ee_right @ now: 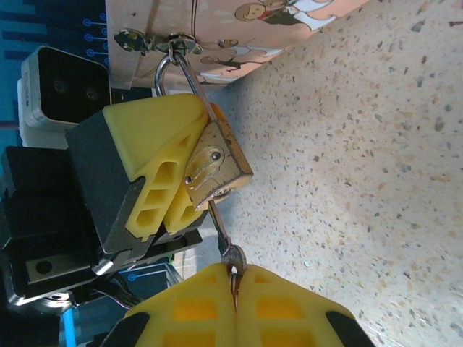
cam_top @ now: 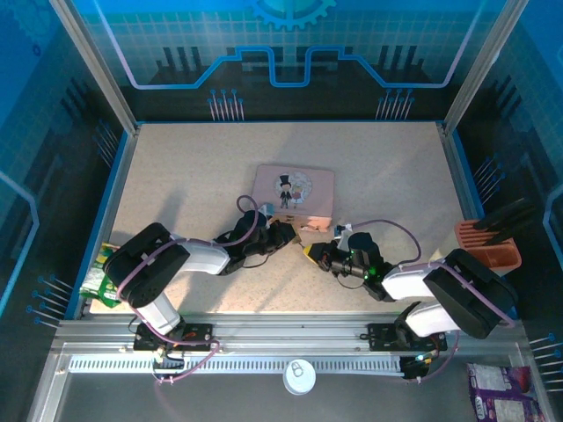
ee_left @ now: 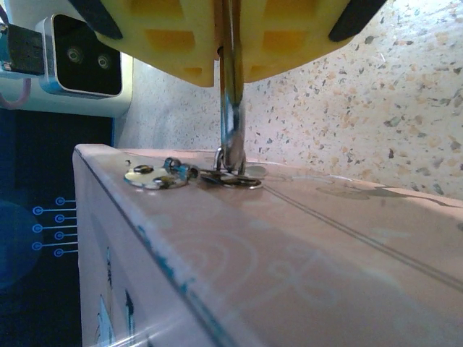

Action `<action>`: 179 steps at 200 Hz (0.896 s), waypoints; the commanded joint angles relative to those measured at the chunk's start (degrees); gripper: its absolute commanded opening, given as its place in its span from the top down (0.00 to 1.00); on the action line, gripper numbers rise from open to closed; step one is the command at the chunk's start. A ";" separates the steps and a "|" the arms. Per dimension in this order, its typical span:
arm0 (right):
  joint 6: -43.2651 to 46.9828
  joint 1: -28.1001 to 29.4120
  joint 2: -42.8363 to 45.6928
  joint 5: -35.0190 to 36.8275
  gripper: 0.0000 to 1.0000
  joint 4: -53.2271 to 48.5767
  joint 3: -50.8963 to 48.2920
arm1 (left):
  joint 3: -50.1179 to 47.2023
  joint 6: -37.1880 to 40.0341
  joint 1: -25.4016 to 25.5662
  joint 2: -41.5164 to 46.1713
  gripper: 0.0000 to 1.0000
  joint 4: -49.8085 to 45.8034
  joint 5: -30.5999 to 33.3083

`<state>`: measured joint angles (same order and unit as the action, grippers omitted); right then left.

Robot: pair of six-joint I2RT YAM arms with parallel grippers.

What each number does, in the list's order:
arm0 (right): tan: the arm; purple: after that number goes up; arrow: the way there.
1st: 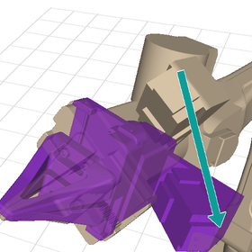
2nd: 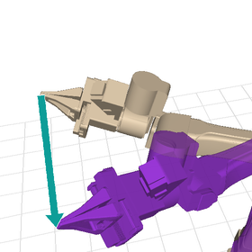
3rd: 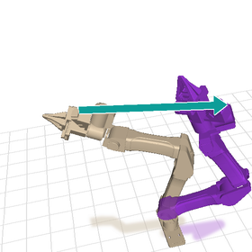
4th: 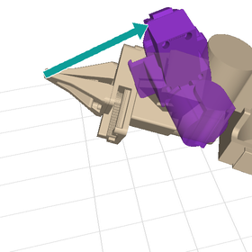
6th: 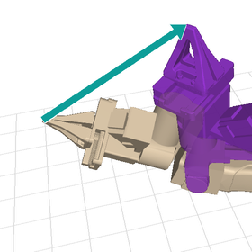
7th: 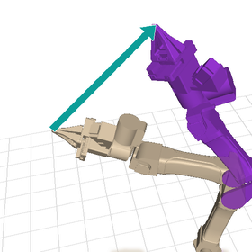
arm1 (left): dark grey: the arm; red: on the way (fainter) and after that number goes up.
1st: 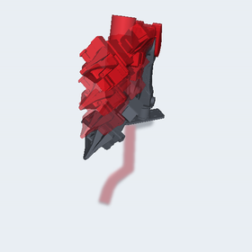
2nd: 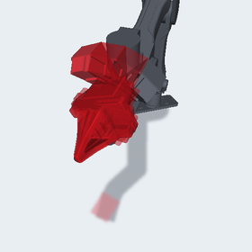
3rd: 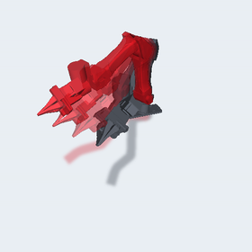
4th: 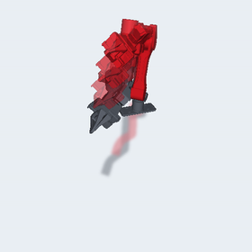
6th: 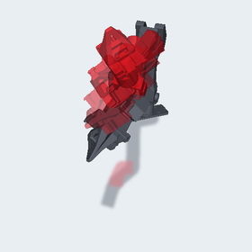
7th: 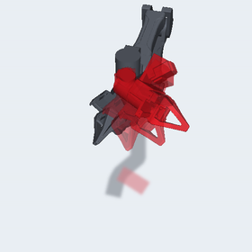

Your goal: Unlock the padlock with the key

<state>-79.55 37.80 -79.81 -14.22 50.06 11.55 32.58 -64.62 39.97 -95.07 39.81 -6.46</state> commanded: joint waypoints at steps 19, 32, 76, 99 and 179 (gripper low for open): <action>-1.02 -0.62 -0.30 -0.45 1.00 3.46 -1.00 | 0.12 -0.89 0.59 2.78 1.00 7.10 -0.13; -1.12 -0.76 -0.18 -0.40 1.00 3.39 -1.09 | 0.16 -1.04 0.64 2.87 1.00 7.04 -0.14; -2.18 -0.80 -0.16 -0.12 1.00 4.80 -2.05 | 0.29 -1.57 0.62 3.18 1.00 6.83 0.19; -2.45 -0.71 0.27 -0.31 1.00 5.00 -2.32 | 0.21 -2.28 0.61 3.02 1.00 7.63 0.21; -5.42 -0.61 -2.36 -0.83 1.00 12.01 -2.68 | -0.22 -3.58 0.72 3.60 1.00 8.41 -0.09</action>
<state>-83.20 37.80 -80.95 -14.22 56.69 9.30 32.51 -66.78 40.03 -94.74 41.04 -6.26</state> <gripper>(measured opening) 0.064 0.112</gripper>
